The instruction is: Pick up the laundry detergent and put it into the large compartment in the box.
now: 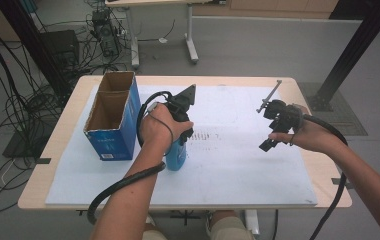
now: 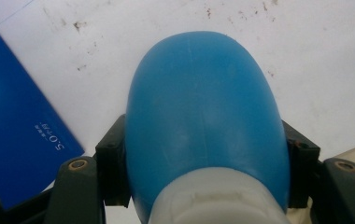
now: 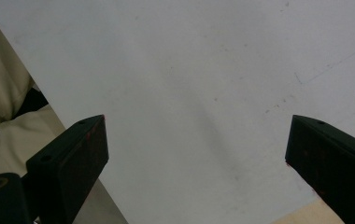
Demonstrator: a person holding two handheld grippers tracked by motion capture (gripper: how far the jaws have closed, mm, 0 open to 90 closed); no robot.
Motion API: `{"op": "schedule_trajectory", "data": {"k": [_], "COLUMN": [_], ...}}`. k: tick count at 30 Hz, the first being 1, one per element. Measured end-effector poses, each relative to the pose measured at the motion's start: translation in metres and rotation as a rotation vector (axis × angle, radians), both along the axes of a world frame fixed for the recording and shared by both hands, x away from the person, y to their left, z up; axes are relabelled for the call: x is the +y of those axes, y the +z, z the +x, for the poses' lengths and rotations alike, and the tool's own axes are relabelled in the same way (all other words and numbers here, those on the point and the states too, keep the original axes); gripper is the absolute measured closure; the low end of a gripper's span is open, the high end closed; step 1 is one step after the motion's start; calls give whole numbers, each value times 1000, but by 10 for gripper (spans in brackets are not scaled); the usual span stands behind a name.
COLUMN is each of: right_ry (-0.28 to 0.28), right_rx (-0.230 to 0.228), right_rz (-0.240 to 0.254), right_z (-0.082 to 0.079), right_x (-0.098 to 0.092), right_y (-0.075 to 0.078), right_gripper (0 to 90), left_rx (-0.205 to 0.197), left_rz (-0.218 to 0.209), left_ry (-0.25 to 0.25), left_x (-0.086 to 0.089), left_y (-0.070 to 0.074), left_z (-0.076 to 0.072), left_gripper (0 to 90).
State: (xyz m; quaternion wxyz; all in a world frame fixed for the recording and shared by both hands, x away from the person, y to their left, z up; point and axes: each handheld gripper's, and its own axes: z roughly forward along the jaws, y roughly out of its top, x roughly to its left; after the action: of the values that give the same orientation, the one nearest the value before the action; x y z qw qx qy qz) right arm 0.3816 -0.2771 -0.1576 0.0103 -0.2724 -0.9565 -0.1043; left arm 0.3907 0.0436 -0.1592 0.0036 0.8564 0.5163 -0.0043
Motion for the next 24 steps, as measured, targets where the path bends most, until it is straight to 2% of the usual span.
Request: {"op": "schedule_trajectory", "data": {"k": [24], "right_ry": [0], "right_rx": [1], "right_rz": [-2], "right_z": [0], "right_x": [1], "right_y": [-1], "right_gripper": [58], "left_rx": [0], "left_rz": [0], "left_ry": [-3], "left_x": [0], "left_y": [0], "left_z": [0], "left_gripper": [364]}}
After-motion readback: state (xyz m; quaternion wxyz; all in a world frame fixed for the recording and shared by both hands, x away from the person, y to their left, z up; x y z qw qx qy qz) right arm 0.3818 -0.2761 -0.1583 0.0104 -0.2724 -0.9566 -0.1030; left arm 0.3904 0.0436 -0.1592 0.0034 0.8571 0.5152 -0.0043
